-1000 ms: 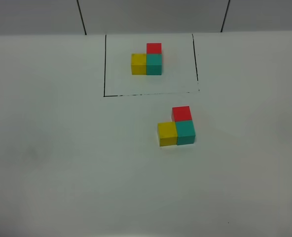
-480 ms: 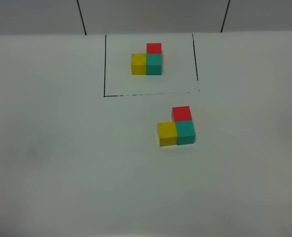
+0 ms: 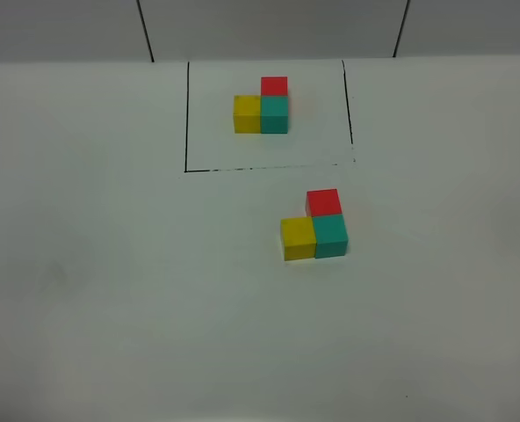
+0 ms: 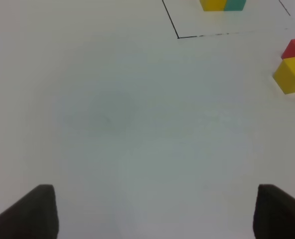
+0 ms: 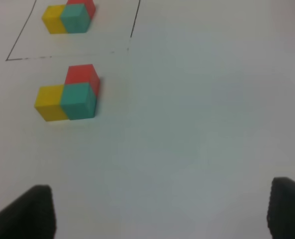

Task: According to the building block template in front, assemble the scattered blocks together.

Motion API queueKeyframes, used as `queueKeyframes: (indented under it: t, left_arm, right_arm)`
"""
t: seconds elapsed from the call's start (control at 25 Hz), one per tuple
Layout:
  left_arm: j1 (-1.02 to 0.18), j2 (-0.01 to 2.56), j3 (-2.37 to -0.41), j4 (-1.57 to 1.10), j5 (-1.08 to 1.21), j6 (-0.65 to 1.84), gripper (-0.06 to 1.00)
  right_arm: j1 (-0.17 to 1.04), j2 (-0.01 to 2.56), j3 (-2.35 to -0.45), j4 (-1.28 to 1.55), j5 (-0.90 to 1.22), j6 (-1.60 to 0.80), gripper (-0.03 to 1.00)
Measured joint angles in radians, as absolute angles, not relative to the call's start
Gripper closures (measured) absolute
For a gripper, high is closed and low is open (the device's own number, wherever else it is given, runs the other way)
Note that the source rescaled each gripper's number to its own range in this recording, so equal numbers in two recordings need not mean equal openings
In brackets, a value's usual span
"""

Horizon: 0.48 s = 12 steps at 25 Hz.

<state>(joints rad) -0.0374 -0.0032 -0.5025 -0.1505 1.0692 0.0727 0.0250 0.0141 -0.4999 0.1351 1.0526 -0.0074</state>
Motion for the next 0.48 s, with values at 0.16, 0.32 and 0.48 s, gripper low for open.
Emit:
queueKeyframes:
  t: [0.16,0.32,0.48]
  left_arm:
    - [-0.037,-0.003,-0.503,-0.150,1.069,0.073,0.09]
    - [-0.037,-0.003,-0.503,-0.150,1.069,0.073,0.09]
    - [-0.037,-0.003,-0.503,-0.150,1.069,0.072,0.09]
  right_arm:
    - [0.025,0.014,-0.500,0.136,1.053,-0.007,0.23]
    - [0.025,0.014,-0.500,0.136,1.053,-0.007,0.23]
    - [0.025,0.014,-0.500,0.136,1.053,-0.007,0.23]
